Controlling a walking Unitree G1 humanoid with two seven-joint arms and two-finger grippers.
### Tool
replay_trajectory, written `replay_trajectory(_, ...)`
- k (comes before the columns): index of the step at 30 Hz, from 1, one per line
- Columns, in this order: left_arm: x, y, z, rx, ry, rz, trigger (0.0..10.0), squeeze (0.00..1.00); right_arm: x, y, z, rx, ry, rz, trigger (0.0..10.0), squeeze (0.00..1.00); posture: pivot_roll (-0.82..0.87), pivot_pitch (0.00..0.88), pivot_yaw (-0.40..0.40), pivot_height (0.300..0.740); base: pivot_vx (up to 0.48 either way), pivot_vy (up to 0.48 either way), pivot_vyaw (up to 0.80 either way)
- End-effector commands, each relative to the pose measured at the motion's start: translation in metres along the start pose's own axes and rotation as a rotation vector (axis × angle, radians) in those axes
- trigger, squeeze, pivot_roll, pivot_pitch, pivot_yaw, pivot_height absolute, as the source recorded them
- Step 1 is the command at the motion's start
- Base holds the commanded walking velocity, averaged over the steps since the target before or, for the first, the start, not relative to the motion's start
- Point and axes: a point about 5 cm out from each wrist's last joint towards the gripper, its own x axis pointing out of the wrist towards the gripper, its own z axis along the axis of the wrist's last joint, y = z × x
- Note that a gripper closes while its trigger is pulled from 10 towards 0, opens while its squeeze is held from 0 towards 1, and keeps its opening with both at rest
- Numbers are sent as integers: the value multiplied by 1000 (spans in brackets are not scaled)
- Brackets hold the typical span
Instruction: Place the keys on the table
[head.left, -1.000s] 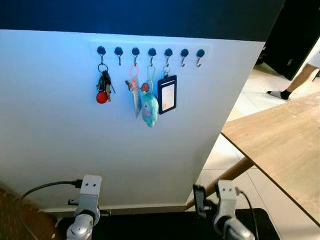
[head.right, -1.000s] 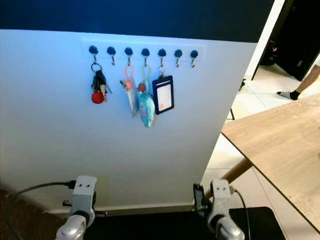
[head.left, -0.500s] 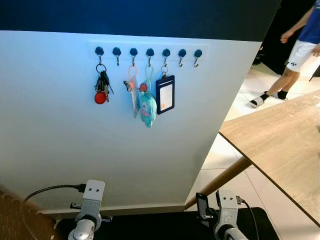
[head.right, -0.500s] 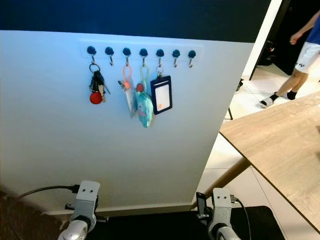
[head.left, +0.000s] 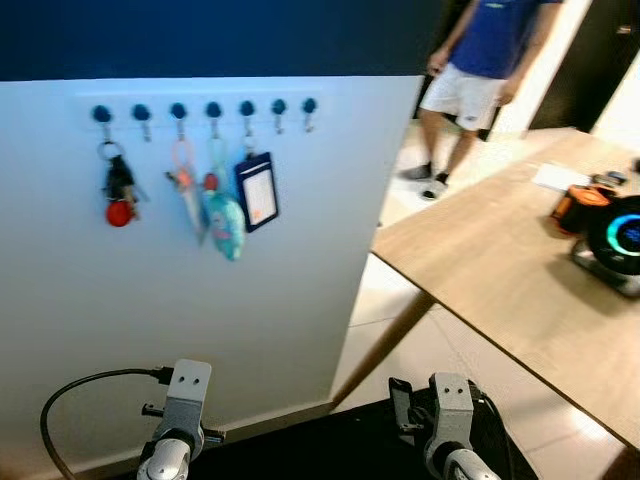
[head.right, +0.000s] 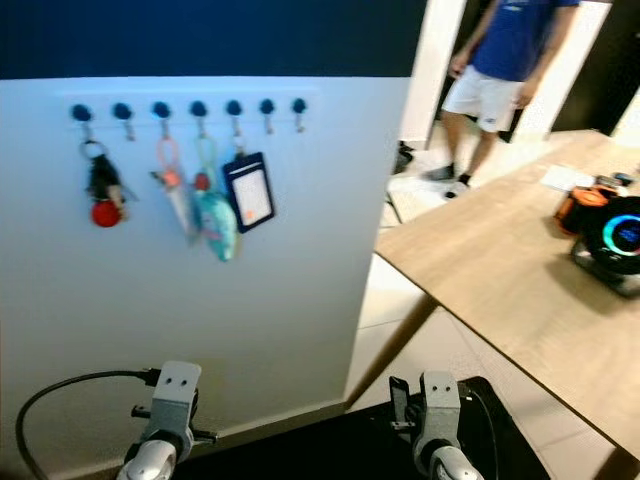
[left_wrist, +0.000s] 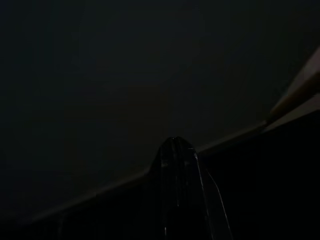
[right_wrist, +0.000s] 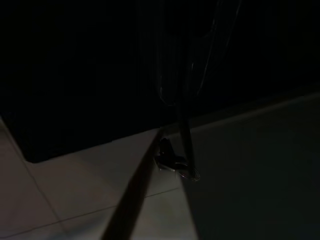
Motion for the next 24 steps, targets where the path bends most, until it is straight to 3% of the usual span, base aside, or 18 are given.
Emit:
replay_trajectory(1,-1,-3,-4,3,14,-10,10000,0,0,-1,0,-4,1,0,10000,0,100,44,-66,740,0,0,-525)
replay_trajectory(24,0,0,-4,4,10,-6,10000,0,2,2,2,0,-3,12,10000,0,102,56,-69,740,0,0,-531)
